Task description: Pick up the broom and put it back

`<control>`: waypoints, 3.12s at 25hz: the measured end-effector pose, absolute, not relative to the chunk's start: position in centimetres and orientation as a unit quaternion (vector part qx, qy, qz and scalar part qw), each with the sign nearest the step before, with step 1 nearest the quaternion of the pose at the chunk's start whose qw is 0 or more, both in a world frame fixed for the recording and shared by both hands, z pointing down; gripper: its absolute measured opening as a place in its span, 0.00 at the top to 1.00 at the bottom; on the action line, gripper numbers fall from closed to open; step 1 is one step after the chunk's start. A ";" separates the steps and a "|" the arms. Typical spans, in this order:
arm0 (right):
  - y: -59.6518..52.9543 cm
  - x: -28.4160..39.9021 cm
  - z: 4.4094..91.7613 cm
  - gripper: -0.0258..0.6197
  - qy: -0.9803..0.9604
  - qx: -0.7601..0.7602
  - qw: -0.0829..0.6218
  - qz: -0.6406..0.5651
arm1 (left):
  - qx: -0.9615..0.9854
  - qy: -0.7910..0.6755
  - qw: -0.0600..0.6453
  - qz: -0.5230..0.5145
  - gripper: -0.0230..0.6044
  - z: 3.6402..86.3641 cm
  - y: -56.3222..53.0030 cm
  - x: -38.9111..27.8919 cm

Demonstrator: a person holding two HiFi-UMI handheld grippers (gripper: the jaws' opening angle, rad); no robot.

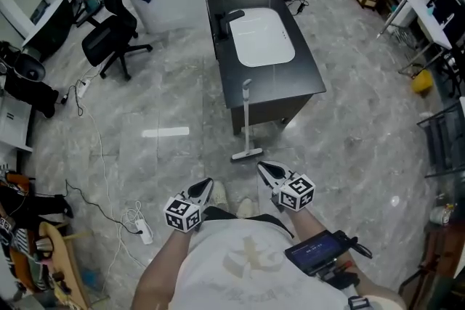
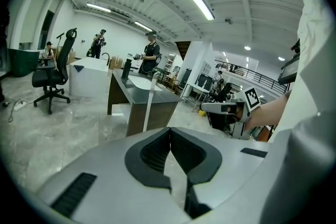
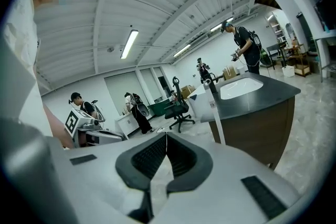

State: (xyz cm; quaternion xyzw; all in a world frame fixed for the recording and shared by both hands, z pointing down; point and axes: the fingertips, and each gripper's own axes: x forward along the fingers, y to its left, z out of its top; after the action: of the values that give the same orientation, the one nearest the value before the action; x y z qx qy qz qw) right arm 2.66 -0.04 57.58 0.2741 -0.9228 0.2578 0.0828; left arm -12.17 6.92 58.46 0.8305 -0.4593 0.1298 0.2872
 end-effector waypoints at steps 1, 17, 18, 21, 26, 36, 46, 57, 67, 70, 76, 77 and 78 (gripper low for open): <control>-0.4 2.7 57.9 0.93 -0.921 0.277 0.084 0.262 | 0.830 -0.458 0.289 0.130 0.94 58.6 6.6 -12.1; -9.0 3.3 59.6 0.93 -0.882 0.366 0.118 0.273 | 0.864 -0.397 0.283 0.124 0.94 59.6 -4.0 -12.8; -9.6 3.1 59.6 0.93 -0.880 0.369 0.117 0.275 | 0.865 -0.396 0.283 0.124 0.94 59.6 -4.6 -13.1; -11.2 2.4 59.6 0.93 -0.877 0.375 0.117 0.276 | 0.866 -0.396 0.281 0.122 0.94 59.4 -6.2 -14.5; -14.1 1.8 60.2 0.93 -0.861 0.407 0.128 0.276 | 0.864 -0.398 0.283 0.119 0.94 59.3 -8.2 -16.8; -18.9 -0.3 59.9 0.93 -0.846 0.449 0.126 0.258 | 0.866 -0.389 0.292 0.112 0.94 60.0 -10.3 -20.0; -23.1 -2.3 59.4 0.73 -0.830 0.480 0.124 0.254 | 0.865 -0.396 0.295 0.094 0.94 60.2 -12.1 -23.5; -26.3 -3.3 60.5 0.71 -0.817 0.501 0.167 0.231 | 0.849 -0.430 0.298 0.077 0.94 60.2 -12.3 -26.9; -26.0 -3.1 60.5 0.77 -0.816 0.508 0.179 0.211 | 0.848 -0.429 0.301 0.078 0.94 60.2 -12.5 -26.8; -25.4 -2.9 60.3 0.78 -0.817 0.507 0.184 0.202 | 0.853 -0.419 0.301 0.083 0.94 60.3 -12.4 -26.3; -23.4 -2.1 59.7 0.79 -0.822 0.502 0.192 0.187 | 0.860 -0.402 0.300 0.090 0.94 60.5 -12.3 -25.2; -23.1 -1.9 59.6 0.79 -0.823 0.502 0.193 0.186 | 0.862 -0.399 0.300 0.092 0.94 60.5 -12.2 -24.9; -22.7 -1.6 59.5 0.79 -0.823 0.501 0.192 0.184 | 0.863 -0.395 0.299 0.093 0.94 60.5 -12.2 -24.6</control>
State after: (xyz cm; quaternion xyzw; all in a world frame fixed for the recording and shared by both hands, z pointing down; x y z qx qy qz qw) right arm -1.56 -22.69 59.53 0.5014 -0.8232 0.1843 0.1923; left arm -24.58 -12.17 60.50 0.8634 -0.3955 0.0930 0.2990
